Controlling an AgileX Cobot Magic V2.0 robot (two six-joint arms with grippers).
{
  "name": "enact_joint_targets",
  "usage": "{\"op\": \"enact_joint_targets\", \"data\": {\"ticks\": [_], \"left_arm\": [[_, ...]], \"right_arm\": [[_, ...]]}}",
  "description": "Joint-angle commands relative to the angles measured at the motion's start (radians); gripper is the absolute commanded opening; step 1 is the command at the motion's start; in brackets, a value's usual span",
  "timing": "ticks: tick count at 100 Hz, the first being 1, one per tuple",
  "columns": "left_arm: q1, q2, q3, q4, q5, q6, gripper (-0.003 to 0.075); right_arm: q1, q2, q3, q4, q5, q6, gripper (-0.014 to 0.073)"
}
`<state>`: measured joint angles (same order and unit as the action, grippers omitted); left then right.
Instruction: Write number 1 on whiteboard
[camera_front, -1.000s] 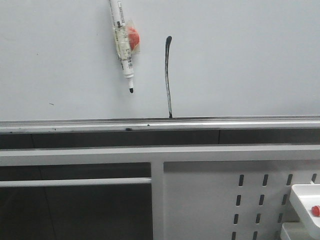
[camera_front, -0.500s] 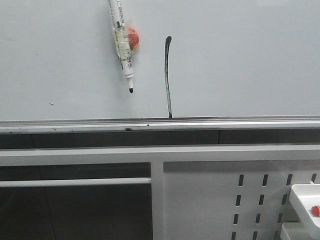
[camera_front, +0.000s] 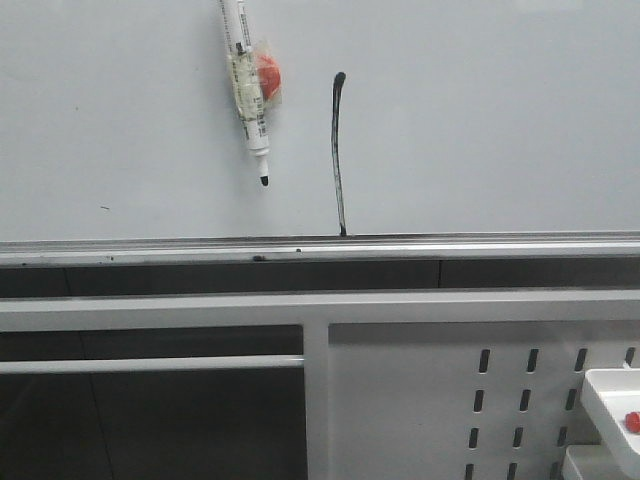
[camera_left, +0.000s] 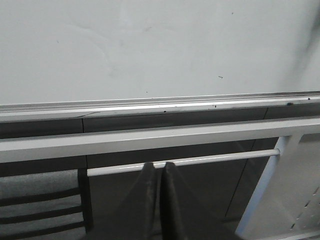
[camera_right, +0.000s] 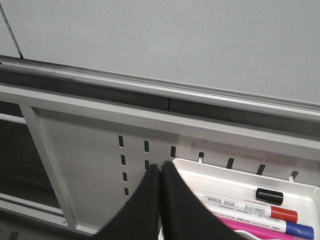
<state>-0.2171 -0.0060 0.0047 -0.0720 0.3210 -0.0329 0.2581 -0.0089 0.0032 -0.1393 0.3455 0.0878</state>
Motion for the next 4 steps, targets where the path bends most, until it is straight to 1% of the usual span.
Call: {"op": "enact_joint_targets", "data": {"ticks": [1, 4], "left_arm": [[0.001, -0.021, 0.033, -0.004, -0.076, -0.007, -0.0020], [0.001, -0.021, 0.033, -0.004, -0.076, -0.007, -0.0020]], "right_arm": [[-0.007, -0.021, 0.017, 0.002, -0.035, 0.000, -0.0050], [-0.007, -0.021, 0.017, 0.002, -0.035, 0.000, -0.0050]]}}
